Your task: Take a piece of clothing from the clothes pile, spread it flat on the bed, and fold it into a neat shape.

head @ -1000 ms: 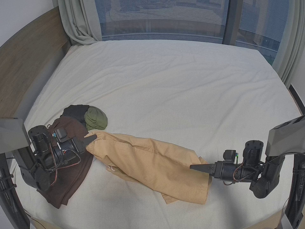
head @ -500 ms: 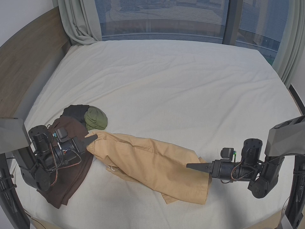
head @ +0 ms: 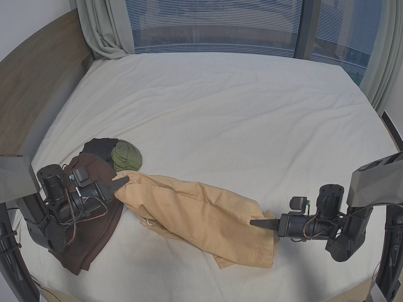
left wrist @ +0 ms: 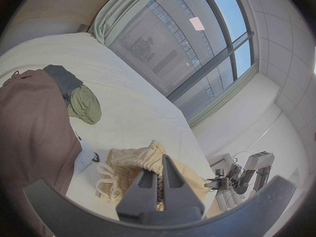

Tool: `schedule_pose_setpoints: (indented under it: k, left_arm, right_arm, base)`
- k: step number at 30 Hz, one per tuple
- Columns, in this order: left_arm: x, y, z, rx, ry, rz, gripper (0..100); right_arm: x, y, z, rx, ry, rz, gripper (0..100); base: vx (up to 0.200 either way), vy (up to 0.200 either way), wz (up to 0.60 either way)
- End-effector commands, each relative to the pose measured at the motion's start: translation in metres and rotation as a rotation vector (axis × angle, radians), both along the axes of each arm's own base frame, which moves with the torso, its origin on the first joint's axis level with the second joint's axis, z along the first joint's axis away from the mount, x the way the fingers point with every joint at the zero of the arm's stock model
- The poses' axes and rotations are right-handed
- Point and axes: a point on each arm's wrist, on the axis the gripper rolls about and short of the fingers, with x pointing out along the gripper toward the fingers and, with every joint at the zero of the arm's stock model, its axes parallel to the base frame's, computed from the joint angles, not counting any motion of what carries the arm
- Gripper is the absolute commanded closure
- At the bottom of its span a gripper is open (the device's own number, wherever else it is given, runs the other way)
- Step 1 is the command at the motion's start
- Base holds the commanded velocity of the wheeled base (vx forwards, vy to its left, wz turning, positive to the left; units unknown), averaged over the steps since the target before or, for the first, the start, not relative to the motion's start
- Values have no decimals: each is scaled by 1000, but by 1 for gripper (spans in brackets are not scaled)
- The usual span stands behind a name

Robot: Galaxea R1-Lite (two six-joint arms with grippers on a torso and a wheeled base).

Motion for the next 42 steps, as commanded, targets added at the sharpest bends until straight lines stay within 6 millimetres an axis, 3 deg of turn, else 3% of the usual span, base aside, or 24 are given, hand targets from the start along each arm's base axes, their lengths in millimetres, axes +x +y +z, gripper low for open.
schedule_pose_setpoints:
  k: [1,6,11,19,29,42]
  left_arm:
    - [0,0,2,-1,-6,-1,100]
    - [-1,0,7,-4,-24,-5,100]
    - [-5,-1,18,-8,-58,-16,100]
    - [-13,1,29,-14,-87,-96,100]
    - [-13,-1,26,53,-142,-123,100]
    - [-7,-2,33,68,-191,-121,100]
  right_arm:
    - [1,-2,-6,-9,13,-6,100]
    - [0,-5,0,-4,-3,-13,100]
    - [-3,-10,23,17,-67,-30,100]
    - [-6,-15,44,23,-135,-91,100]
    - [-9,-25,76,61,-236,-125,100]
    - [-2,-42,91,75,-298,-188,100]
  base:
    - [0,0,0]
    - [0,0,0]
    - [0,0,0]
    - [0,0,0]
    - [0,0,0]
    - [0,0,0]
